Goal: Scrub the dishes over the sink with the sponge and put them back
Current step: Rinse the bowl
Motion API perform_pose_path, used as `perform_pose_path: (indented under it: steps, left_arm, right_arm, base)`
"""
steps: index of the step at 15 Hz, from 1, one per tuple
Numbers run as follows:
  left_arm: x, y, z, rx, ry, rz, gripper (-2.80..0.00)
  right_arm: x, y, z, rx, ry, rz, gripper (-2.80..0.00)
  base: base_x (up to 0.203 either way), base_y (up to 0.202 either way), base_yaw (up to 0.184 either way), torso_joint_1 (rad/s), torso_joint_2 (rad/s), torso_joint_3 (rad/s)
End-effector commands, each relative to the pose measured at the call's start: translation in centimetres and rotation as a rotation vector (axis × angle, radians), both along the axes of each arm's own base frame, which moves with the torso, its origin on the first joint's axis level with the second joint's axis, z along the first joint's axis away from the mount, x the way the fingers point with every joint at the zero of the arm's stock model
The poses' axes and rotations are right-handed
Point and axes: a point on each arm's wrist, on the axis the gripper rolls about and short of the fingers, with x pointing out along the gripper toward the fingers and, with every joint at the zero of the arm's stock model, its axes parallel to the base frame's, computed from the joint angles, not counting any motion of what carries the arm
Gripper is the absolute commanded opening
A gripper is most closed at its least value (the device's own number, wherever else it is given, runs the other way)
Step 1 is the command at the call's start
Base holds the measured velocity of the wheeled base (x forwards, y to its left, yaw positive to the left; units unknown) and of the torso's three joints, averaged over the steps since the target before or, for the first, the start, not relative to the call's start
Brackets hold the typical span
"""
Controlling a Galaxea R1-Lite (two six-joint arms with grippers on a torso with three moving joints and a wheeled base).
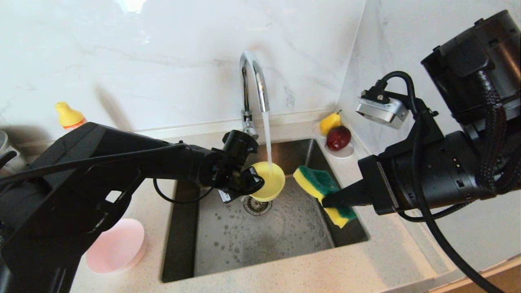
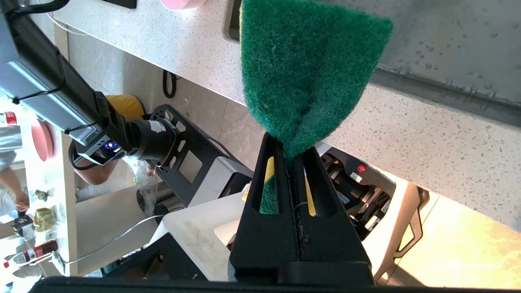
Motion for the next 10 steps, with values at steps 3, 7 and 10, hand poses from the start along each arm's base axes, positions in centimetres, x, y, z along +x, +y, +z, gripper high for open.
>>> perform_pose_path:
  steps: [3, 7, 10]
  left_arm:
    - [0.8, -0.3, -0.6, -0.003, 0.000, 0.007, -2.80]
    - [0.3, 0.0, -0.4, 0.003, 0.013, 0.010, -2.80]
    - [-0.3, 0.3, 0.8, 0.003, 0.017, 0.008, -2.80]
  right_arm:
    - [0.1, 0.2, -0.3, -0.007, 0.013, 0.000, -2.80]
    - [0.1, 0.2, -0.4, -0.010, 0.015, 0.000, -2.80]
    - [0.2, 0.3, -0.5, -0.011, 0.017, 0.000, -2.80]
  base:
    - [0.000, 0.000, 0.000, 0.000, 0.00, 0.000]
    - [0.000, 0.000, 0.000, 0.000, 0.00, 0.000]
    - [0.000, 0.000, 0.000, 0.000, 0.00, 0.000]
